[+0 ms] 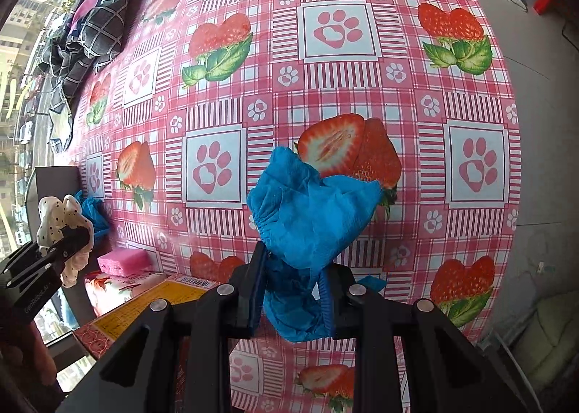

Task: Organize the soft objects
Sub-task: 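Lift the polka-dot scrunchie and blue cloth and carry them toward the white box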

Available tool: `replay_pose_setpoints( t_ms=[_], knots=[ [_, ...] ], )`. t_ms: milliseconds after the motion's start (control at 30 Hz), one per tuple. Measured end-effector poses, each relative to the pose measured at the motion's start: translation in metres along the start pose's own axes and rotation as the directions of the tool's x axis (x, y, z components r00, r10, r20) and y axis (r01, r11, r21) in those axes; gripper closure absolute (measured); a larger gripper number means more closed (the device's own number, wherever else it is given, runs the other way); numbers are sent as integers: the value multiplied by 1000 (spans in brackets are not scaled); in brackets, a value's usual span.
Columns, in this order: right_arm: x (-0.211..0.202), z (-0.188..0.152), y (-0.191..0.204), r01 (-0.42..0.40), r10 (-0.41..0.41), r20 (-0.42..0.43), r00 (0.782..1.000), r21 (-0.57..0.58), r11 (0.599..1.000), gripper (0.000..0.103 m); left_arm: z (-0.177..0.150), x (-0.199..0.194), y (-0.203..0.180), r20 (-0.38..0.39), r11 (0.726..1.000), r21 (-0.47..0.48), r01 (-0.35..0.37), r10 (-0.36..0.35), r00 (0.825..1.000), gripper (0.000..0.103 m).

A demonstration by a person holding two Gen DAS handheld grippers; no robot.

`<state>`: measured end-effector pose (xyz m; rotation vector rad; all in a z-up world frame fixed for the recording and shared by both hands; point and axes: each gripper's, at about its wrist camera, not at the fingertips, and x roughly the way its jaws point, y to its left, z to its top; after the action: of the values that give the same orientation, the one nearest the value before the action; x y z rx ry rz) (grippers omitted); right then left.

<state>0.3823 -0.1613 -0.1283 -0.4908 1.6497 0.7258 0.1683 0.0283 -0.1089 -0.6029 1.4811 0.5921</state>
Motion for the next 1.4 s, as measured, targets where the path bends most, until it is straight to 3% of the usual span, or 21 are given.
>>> replay_pose_setpoints(
  t_ms=[300,567,1100,1400],
  knots=[
    [-1,-16,8,-12,10,33,999,54,998,76,-26,-8,12,31,1000,10,20,-20,999,73],
    [-35,-46,24,-36,29,104,994,74,997,76,-57,-30,20,63,999,36,41,-43,997,73],
    [-80,-105,68,-56,45,194,980,51,997,76,-106,-58,29,111,994,88,60,-69,991,73],
    [-95,-142,108,-75,78,206,975,-19,997,76,-117,-74,54,164,996,54,65,-73,984,73]
  ],
)
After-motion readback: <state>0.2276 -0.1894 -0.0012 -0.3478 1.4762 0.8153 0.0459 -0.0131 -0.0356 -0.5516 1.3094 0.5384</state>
